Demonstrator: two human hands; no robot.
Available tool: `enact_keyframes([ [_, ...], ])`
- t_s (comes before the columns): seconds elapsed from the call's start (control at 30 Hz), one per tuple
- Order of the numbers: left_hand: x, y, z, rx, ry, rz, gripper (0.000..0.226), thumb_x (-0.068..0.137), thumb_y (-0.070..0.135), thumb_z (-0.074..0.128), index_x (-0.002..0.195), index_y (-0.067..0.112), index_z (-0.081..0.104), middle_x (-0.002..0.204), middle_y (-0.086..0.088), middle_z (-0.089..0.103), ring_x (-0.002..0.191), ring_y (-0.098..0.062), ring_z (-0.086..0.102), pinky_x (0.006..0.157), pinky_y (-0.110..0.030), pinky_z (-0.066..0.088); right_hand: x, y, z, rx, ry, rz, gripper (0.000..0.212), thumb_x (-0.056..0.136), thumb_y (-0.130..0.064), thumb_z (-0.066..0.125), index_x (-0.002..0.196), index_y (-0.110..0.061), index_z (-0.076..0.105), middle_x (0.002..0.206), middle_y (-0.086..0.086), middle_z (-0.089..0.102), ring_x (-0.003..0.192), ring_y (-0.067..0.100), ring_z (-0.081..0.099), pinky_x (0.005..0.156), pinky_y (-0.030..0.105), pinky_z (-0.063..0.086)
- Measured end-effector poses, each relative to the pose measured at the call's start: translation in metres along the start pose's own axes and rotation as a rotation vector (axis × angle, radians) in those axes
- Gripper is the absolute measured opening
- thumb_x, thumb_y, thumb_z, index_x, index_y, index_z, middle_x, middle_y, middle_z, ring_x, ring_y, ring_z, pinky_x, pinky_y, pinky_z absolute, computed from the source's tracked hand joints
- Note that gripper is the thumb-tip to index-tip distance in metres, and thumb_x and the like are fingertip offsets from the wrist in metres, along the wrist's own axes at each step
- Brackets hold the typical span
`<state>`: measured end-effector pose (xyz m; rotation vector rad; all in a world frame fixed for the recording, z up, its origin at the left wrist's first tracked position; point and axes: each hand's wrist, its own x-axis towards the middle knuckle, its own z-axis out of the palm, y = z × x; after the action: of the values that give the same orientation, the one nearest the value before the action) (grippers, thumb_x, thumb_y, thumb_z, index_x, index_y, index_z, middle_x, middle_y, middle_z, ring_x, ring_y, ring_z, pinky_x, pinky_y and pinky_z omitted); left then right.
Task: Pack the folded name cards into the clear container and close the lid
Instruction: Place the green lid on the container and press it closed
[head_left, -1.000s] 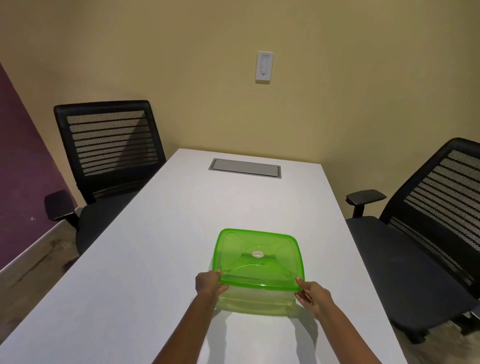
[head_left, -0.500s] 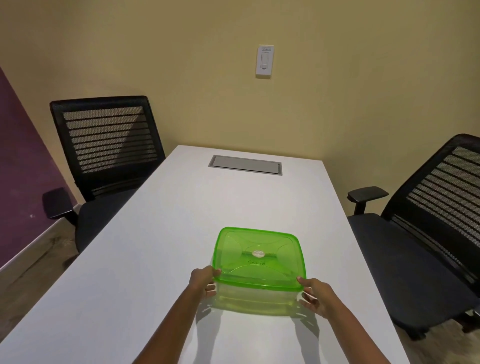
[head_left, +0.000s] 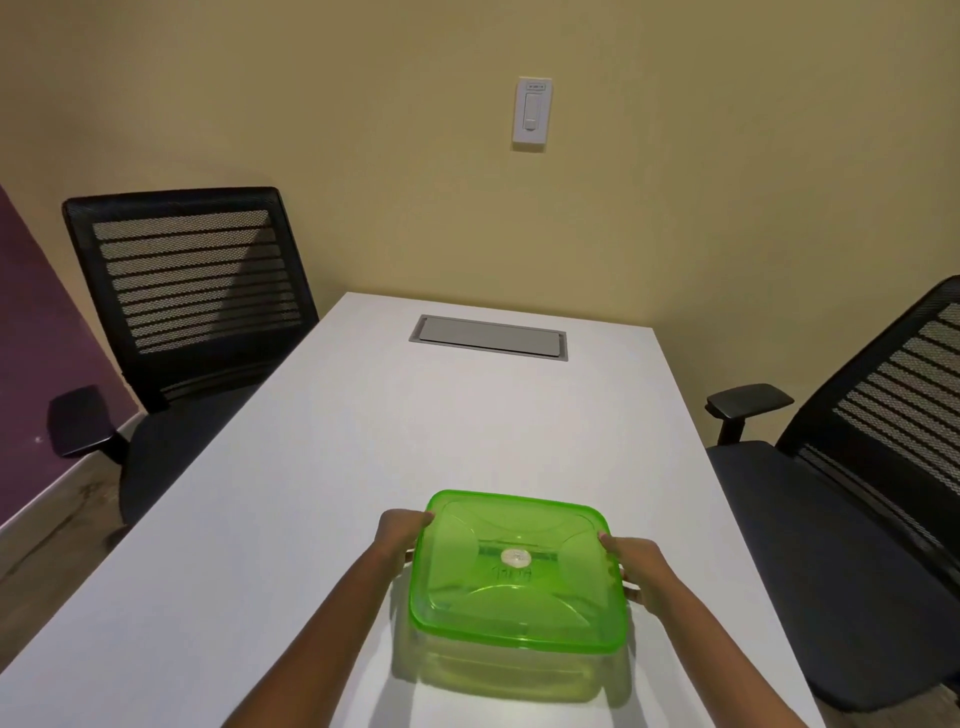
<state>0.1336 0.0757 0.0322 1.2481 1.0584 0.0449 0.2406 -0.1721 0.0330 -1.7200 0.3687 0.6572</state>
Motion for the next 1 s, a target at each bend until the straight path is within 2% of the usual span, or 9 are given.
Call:
enact_keyframes([
  [0.1,0.012,0.012,0.007,0.005,-0.021,0.018,0.028,0.089,0.005,0.059,0.063,0.008,0.048,0.068,-0.006,0.050,0.062,-0.019,0.047,0.054,-0.024,0.037,0.015,-0.008,0.005,0.022,0.009,-0.011,0.026,0.088,-0.017,0.061,0.065,-0.007,0.053,0.070,0.008,0.050,0.063,0.019,0.044,0.057,0.028,0.034],
  [0.3,0.037,0.027,0.011,0.118,-0.053,-0.006,0.029,0.087,0.013,0.064,0.064,0.005,0.047,0.067,-0.009,0.049,0.061,-0.020,0.046,0.058,-0.028,0.037,0.040,-0.013,0.008,0.009,0.025,-0.023,0.025,0.085,-0.018,0.065,0.070,0.001,0.061,0.075,0.011,0.053,0.063,0.021,0.044,0.056,0.029,0.034],
  [0.4,0.045,0.027,0.013,0.170,-0.035,-0.008,0.041,0.088,0.010,0.062,0.056,0.007,0.038,0.057,-0.006,0.037,0.051,-0.016,0.032,0.050,-0.026,0.028,0.046,-0.011,0.007,-0.018,0.026,-0.034,0.041,0.085,-0.019,0.065,0.102,0.019,0.059,0.085,0.016,0.052,0.071,0.022,0.045,0.055,0.028,0.033],
  [0.47,0.048,0.028,0.015,0.204,-0.009,0.002,0.046,0.088,0.008,0.062,0.052,0.007,0.033,0.055,-0.004,0.031,0.049,-0.016,0.027,0.050,-0.025,0.023,0.049,-0.009,0.006,-0.046,0.037,-0.050,0.047,0.085,-0.018,0.065,0.108,0.022,0.055,0.082,0.016,0.052,0.070,0.022,0.044,0.054,0.028,0.033],
  [0.6,0.051,0.030,0.019,0.228,0.021,0.001,0.043,0.089,0.007,0.060,0.055,0.006,0.034,0.058,-0.006,0.035,0.052,-0.018,0.033,0.054,-0.028,0.030,0.049,-0.011,0.009,-0.082,0.039,-0.045,0.028,0.086,-0.018,0.064,0.083,0.010,0.063,0.069,0.011,0.053,0.059,0.020,0.045,0.053,0.029,0.035],
  [0.7,0.052,0.030,0.022,0.239,0.017,-0.007,0.040,0.091,0.006,0.056,0.057,0.004,0.035,0.061,-0.008,0.039,0.066,-0.019,0.043,0.062,-0.031,0.036,0.051,-0.012,0.009,-0.093,0.030,-0.035,0.029,0.087,-0.018,0.061,0.064,-0.001,0.055,0.065,0.010,0.054,0.057,0.020,0.047,0.053,0.028,0.037],
  [0.83,0.053,0.031,0.024,0.265,-0.001,-0.003,0.032,0.093,0.002,0.050,0.062,0.005,0.045,0.078,-0.011,0.055,0.085,-0.019,0.046,0.054,-0.024,0.037,0.051,-0.015,0.009,-0.126,0.014,-0.015,0.030,0.089,-0.019,0.060,0.066,0.000,0.054,0.064,0.011,0.053,0.057,0.022,0.047,0.052,0.029,0.038],
  [0.93,0.051,0.032,0.025,0.304,0.002,0.020,0.028,0.094,0.005,0.050,0.068,-0.004,0.049,0.118,-0.030,0.059,0.091,-0.020,0.043,0.056,-0.027,0.034,0.052,-0.015,0.010,-0.144,0.011,-0.004,0.028,0.089,-0.020,0.059,0.072,0.003,0.054,0.063,0.011,0.052,0.055,0.021,0.047,0.050,0.029,0.036],
  [1.0,0.052,0.031,0.026,0.310,-0.007,0.019,0.029,0.094,0.006,0.050,0.068,-0.006,0.049,0.113,-0.031,0.055,0.093,-0.022,0.050,0.059,-0.028,0.033,0.052,-0.015,0.011,-0.145,0.022,-0.006,0.028,0.089,-0.020,0.059,0.079,0.005,0.055,0.063,0.011,0.051,0.055,0.021,0.046,0.049,0.029,0.035],
])
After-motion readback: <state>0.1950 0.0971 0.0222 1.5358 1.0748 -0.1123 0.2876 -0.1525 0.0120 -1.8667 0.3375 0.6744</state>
